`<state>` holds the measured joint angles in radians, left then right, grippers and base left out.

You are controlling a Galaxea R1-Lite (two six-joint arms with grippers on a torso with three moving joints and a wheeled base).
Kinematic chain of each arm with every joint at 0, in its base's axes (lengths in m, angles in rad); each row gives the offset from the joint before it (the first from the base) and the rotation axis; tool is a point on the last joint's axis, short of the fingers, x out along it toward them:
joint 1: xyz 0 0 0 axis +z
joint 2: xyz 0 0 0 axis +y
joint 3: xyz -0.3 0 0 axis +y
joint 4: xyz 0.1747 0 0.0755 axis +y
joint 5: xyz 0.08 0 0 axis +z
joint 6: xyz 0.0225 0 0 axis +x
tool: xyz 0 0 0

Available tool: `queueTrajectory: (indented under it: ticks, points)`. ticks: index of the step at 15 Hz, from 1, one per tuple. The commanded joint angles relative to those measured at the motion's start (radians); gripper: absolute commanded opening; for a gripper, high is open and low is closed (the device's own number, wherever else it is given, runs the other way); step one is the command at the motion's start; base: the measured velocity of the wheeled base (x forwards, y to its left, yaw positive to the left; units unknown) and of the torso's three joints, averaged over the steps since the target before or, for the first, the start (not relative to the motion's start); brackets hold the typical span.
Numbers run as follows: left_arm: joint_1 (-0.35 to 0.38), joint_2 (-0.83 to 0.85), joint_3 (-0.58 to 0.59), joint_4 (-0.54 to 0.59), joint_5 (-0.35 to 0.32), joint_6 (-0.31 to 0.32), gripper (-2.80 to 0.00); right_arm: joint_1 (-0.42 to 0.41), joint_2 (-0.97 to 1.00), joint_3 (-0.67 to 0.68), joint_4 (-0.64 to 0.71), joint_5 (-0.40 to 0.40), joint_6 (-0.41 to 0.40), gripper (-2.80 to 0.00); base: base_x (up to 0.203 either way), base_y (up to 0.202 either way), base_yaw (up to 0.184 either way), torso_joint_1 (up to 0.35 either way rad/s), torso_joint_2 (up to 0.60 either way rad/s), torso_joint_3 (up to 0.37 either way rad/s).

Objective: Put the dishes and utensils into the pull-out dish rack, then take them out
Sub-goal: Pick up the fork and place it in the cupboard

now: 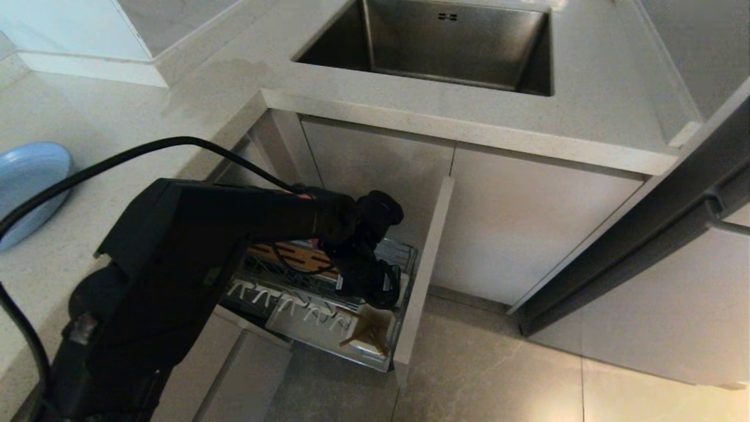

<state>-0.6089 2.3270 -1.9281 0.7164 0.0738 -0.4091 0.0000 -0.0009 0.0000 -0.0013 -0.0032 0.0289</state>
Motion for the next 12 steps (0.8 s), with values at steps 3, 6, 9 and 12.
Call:
queueTrajectory:
  ticks: [3,6,9,12]
  points:
    - [0.000,0.012,0.000,-0.035,0.041,-0.047,-2.80,0.000,-0.001,0.000,0.000,0.000,0.000,-2.80,0.000,0.000,0.000,0.000,0.00,0.000]
    - [0.001,0.017,0.000,-0.067,0.065,-0.078,-2.80,0.000,-0.001,0.000,0.000,0.000,0.000,-2.80,0.000,0.000,0.000,0.000,0.00,0.000]
    - [0.001,0.022,0.000,-0.081,0.081,-0.093,-2.80,0.000,-0.001,0.000,0.000,0.000,0.000,-2.80,0.000,0.000,0.000,0.000,0.00,0.000]
    - [0.000,0.020,0.000,-0.083,0.083,-0.093,-2.80,0.000,-0.001,0.000,0.000,0.000,0.000,-2.80,0.000,0.000,0.000,0.000,0.00,0.000]
